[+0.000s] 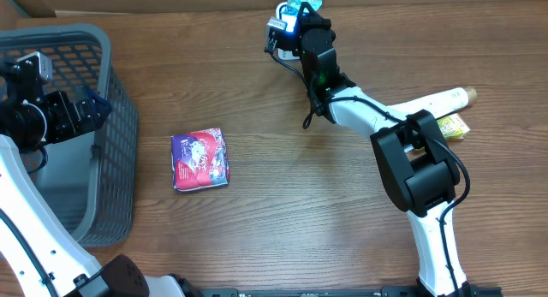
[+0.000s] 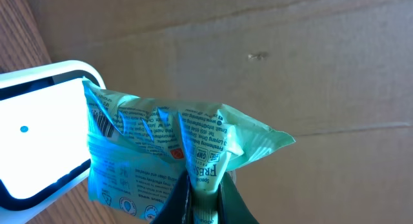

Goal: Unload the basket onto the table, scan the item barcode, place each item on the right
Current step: 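Lift the tissue pack and hold it up to the white scanner, then carry the tissue pack right and lay it on the tube and carton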

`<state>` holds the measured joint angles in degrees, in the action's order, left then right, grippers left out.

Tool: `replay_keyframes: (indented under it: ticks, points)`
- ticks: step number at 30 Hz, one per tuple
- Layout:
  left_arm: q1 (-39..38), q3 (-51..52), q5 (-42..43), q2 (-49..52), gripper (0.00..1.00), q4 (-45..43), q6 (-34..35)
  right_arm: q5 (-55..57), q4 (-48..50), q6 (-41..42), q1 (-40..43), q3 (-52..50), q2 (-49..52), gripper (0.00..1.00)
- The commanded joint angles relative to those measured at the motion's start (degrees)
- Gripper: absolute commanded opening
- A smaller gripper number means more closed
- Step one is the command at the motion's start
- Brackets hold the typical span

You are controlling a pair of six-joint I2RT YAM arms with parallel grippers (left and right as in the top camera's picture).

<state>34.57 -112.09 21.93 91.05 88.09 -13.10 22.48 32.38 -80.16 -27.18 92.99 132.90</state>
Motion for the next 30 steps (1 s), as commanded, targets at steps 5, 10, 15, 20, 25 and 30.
replay_keyframes:
  ticks: [5, 10, 15, 20, 25, 30]
  points:
    - [-0.1, -0.1, -0.1, 0.3, 1.00, -0.1, -0.2, 5.6, 9.3, 0.1, -2.0, 0.7, -1.3, 0.04]
    - [-0.1, -0.1, -0.1, 0.3, 1.00, -0.1, -0.2, 7.1, 7.6, 0.4, -5.3, 0.7, -4.9, 0.04]
    - [-0.1, -0.1, -0.1, 0.3, 0.99, -0.1, -0.2, 12.0, -3.9, 6.9, -9.0, 0.7, -11.6, 0.04]
    - [-0.1, -0.1, -0.1, 0.3, 1.00, -0.1, -0.2, 9.5, -27.4, 15.9, -12.0, 0.7, -21.0, 0.04]
    - [-0.1, -0.1, -0.1, 0.3, 0.99, -0.1, -0.2, -4.8, -51.5, 37.3, -12.8, 0.7, -32.6, 0.04]
    - [-0.1, -0.1, -0.1, 0.3, 1.00, -0.1, -0.2, -21.6, -66.6, 56.0, -9.4, 0.7, -42.0, 0.04]
